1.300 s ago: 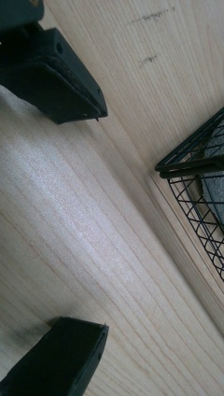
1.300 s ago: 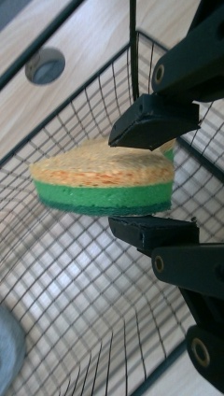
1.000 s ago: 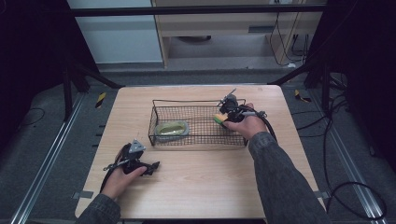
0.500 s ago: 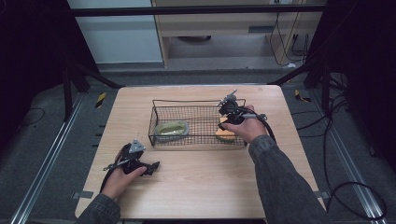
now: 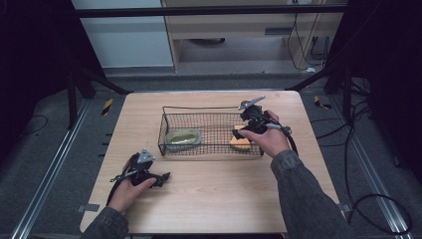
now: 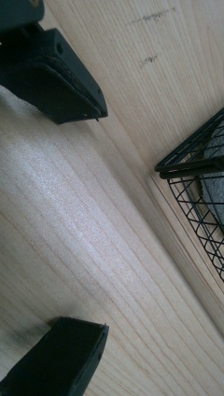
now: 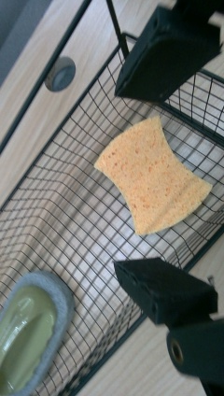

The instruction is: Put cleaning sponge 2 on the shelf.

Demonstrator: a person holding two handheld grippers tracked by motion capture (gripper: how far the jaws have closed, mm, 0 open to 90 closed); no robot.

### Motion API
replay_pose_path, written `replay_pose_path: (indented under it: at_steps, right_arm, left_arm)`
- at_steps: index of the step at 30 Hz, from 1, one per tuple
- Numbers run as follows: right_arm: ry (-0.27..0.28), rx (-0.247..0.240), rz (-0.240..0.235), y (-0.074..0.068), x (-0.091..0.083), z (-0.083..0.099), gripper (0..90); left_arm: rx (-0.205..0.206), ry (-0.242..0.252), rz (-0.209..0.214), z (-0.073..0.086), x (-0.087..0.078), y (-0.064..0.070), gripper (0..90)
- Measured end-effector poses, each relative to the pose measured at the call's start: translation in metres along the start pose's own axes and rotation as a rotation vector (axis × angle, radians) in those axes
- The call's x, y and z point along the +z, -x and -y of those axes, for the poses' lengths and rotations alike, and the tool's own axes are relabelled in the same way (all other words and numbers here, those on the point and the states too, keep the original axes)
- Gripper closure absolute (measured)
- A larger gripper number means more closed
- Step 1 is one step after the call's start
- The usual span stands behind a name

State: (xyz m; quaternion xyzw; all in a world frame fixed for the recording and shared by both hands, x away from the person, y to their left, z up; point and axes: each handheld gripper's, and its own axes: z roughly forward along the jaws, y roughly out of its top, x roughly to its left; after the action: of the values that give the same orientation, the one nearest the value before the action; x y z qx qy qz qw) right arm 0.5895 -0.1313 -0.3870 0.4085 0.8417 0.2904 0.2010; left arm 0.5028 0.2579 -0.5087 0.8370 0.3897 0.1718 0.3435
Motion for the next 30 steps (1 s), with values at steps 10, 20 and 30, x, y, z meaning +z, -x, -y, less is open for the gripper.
replay_pose_path:
  at_steps: [10,20,30]
  right_arm:
    - [0.034,0.033,0.045,0.008,-0.004,0.005,6.6]
    - [0.086,0.087,0.089,0.023,-0.028,0.020,12.6]
    - [0.153,0.123,0.134,0.035,-0.052,0.070,18.5]
  left_arm:
    - [0.000,0.000,0.000,0.000,0.000,0.000,0.0]
    - [0.000,0.000,0.000,0.000,0.000,0.000,0.0]
    - [-0.006,-0.001,-0.007,-0.001,0.001,0.000,0.0]
